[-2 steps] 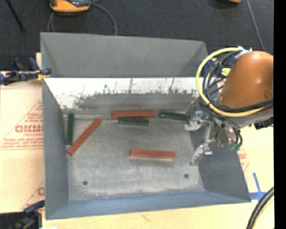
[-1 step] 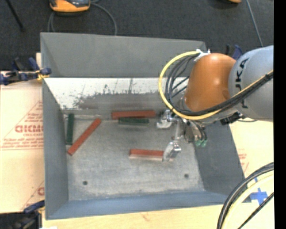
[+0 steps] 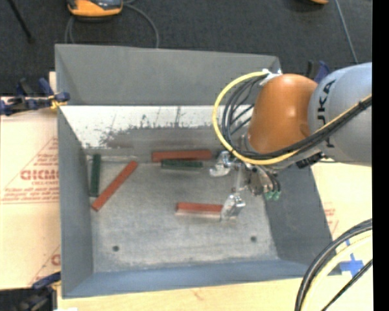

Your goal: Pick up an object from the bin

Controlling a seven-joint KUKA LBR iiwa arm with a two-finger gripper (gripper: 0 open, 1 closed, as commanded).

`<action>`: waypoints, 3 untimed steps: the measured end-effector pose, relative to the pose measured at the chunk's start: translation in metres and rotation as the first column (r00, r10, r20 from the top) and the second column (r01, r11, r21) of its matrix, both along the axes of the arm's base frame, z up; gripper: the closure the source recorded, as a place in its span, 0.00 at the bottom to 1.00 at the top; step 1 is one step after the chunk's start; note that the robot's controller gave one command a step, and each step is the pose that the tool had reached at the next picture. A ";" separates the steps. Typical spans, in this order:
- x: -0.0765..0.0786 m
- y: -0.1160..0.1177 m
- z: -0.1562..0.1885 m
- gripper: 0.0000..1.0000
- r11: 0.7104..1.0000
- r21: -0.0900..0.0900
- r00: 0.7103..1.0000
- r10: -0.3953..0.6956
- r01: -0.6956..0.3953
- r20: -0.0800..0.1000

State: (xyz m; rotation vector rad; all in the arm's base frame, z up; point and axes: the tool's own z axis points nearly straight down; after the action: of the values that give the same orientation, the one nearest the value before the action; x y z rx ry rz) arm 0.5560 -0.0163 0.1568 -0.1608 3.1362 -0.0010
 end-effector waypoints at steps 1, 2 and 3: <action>0.021 -0.003 -0.028 0.00 0.996 -0.001 0.996 0.088 -0.088 0.004; 0.016 0.001 -0.078 0.00 1.000 0.001 1.000 0.024 -0.024 0.006; 0.017 0.000 -0.072 1.00 1.000 0.000 1.000 0.020 -0.020 0.008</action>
Offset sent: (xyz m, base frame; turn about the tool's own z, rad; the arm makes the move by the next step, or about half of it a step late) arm 0.0125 0.0027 -0.0868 -0.0173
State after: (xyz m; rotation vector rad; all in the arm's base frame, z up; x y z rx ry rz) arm 0.5733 -0.0159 0.0846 -0.1918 3.1266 -0.0013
